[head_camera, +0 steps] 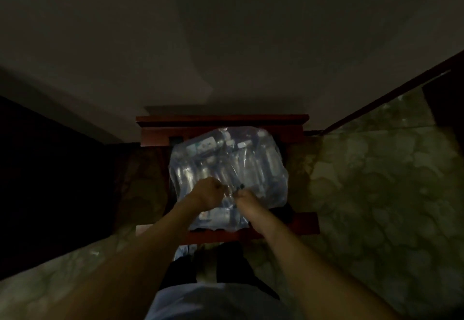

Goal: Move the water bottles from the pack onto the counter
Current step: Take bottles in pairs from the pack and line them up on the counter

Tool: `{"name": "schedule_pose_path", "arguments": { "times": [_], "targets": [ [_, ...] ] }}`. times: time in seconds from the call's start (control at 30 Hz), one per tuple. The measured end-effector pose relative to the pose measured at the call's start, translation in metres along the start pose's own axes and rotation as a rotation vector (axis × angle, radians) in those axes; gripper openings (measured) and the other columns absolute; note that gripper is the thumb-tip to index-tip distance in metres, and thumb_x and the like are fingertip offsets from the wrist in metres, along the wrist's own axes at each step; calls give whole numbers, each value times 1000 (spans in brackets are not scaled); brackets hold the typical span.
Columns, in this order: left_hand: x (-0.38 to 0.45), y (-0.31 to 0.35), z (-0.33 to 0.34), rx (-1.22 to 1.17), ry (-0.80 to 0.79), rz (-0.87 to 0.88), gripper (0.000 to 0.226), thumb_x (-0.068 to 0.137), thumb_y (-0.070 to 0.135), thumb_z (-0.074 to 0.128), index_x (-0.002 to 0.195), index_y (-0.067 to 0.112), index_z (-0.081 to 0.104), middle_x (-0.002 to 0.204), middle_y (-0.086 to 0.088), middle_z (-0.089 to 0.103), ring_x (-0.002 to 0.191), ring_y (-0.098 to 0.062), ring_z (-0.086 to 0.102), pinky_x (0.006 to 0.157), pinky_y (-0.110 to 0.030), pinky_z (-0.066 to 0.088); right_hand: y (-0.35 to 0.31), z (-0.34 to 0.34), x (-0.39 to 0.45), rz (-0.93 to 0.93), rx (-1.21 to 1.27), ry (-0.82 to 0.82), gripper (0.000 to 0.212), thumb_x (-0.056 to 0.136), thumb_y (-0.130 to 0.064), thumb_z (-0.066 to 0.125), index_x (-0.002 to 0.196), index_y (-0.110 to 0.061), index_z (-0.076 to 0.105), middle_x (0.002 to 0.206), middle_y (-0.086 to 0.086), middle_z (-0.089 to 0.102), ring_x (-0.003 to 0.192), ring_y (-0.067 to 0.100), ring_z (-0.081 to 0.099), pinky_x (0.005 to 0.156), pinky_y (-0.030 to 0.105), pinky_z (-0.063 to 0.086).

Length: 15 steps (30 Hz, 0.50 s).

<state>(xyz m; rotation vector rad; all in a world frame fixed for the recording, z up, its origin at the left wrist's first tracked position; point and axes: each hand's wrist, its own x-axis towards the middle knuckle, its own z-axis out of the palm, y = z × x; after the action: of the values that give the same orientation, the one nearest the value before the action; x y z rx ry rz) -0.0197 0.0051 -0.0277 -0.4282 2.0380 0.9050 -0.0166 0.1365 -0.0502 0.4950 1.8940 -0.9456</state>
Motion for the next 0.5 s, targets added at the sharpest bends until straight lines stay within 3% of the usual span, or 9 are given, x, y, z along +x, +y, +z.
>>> {"name": "schedule_pose_path", "arguments": {
  "times": [0.07,0.17,0.23,0.37,0.5],
  "targets": [
    [12,-4,9,-6,-33,-53,37,102,19,38,95,-4,66,88,-16,64,71,-19,59,63,-26,46,4,10,20,13,-31,-28,38,102,-19,40,136,-5,50,134,18,54,122,31,53,103,37,42],
    [26,-6,26,-18,-52,-113,38,101,15,39,99,-12,66,107,-27,66,106,-37,61,87,-36,47,14,28,37,27,29,-41,41,101,-15,40,142,-9,43,143,16,48,126,30,49,101,34,39],
    [35,-4,40,-47,-9,-123,34,100,13,40,94,-9,66,104,-26,65,107,-37,61,85,-35,45,20,31,43,23,-18,41,44,102,-20,40,144,-9,37,148,15,42,132,29,44,107,33,34],
    [50,-1,59,-97,62,-161,31,100,11,41,112,-8,62,120,-25,62,112,-34,59,87,-33,43,31,30,44,-52,-43,211,64,98,-18,50,151,-6,17,151,18,30,134,31,38,104,29,33],
    [57,-2,58,-187,61,-175,30,101,15,41,107,-3,65,110,-22,67,98,-29,63,77,-32,44,32,48,25,-58,-201,343,93,92,-30,61,153,-6,-6,158,17,5,144,30,18,115,34,24]
  ]
}}
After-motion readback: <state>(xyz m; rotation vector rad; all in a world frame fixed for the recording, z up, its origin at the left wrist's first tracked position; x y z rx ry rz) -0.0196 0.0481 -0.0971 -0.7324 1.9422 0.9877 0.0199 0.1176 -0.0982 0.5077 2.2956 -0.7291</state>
